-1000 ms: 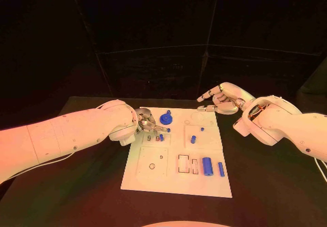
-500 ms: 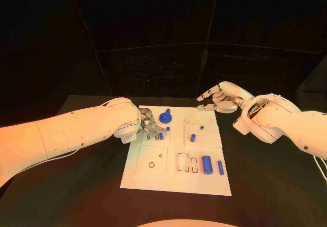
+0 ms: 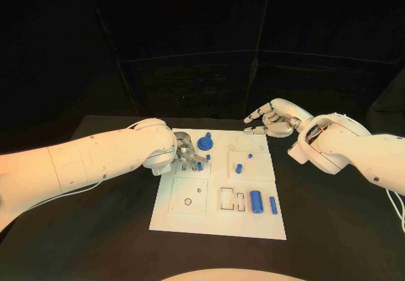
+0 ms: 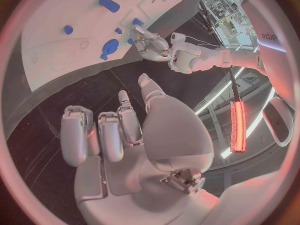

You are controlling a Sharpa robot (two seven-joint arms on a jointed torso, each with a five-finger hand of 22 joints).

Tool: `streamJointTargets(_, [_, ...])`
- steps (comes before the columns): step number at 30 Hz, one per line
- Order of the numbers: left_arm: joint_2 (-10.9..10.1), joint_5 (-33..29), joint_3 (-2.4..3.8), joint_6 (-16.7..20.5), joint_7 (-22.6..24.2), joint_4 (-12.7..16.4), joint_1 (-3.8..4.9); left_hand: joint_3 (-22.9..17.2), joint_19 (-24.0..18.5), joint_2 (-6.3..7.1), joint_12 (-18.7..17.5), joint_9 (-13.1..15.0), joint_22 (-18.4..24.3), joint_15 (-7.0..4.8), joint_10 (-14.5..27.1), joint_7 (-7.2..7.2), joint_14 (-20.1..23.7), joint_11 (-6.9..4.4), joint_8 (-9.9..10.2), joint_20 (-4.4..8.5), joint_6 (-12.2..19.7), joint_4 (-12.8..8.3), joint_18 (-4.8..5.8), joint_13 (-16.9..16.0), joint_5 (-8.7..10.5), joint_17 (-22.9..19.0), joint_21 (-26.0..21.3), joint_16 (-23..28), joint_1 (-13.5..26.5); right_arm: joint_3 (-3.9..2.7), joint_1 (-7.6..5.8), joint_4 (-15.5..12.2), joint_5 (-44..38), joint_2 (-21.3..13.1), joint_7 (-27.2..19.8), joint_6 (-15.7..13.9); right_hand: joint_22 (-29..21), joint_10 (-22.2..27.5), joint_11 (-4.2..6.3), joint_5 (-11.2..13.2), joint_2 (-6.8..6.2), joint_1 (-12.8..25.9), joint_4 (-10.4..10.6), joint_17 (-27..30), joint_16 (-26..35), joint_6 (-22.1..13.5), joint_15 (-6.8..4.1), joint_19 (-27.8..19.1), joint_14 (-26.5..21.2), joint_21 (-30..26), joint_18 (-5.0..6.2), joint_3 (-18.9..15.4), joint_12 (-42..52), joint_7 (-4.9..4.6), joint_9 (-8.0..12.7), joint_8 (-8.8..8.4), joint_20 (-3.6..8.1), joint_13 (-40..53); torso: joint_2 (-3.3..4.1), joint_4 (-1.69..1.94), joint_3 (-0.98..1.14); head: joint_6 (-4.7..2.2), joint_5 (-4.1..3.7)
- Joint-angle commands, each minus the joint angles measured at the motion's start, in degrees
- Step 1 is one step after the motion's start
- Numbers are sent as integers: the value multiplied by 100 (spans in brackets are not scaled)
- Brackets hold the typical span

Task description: Assemble the parts on the task board

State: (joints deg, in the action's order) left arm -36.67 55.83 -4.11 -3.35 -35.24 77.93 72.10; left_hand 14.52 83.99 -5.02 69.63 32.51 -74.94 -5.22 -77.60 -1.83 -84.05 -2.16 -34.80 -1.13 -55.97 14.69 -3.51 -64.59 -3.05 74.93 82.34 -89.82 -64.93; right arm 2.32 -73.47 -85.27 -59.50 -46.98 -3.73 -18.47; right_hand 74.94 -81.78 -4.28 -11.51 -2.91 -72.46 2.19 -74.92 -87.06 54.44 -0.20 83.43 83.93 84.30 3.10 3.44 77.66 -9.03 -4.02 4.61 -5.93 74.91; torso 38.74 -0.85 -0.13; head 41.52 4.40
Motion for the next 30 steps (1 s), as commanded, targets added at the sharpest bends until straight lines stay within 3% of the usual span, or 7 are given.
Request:
streamJointTargets(1, [24, 33, 3, -84, -29, -15, 15, 15, 137, -7, 12, 18, -82, -36, -17, 4, -595, -2, -28, 47, 56, -26, 76, -8, 26, 1507, 16, -18, -64, -3, -13, 11, -25, 16, 18, 48, 112, -14, 35, -49, 60, -26, -11, -772, 37, 47, -20, -12, 441, -33, -24, -40, 3, 11, 1, 36, 20, 469, -1, 1, 1, 13, -5])
streamJointTargets(17, [90, 32, 1, -179, -25, -78, 19, -106, 126, -89, 13, 179, -86, -44, -10, 14, -595, -10, -151, 53, 133, -181, 74, -12, 24, 1507, 12, -18, -319, -3, -13, 39, -25, 56, 22, 81, 114, -19, 40, -97, 82, -57, -14, -777, 36, 54, -24, -10, 443, -34, -24, -52, 5, 15, 2, 37, 24, 469, -1, -2, 1, 46, -20])
streamJointTargets(30, [131, 32, -8, -243, -59, -116, 20, -152, 124, -79, 25, 230, -90, -45, -16, 17, -595, -14, -188, 55, 155, -261, 74, -26, 24, 1507, 12, -18, -408, -2, -12, 45, -18, 73, 25, 110, 116, -21, 41, -105, 86, -65, -17, -777, 37, 55, -25, -9, 443, -33, -25, -54, 7, 16, 2, 37, 25, 470, 0, 4, -1, 74, -33])
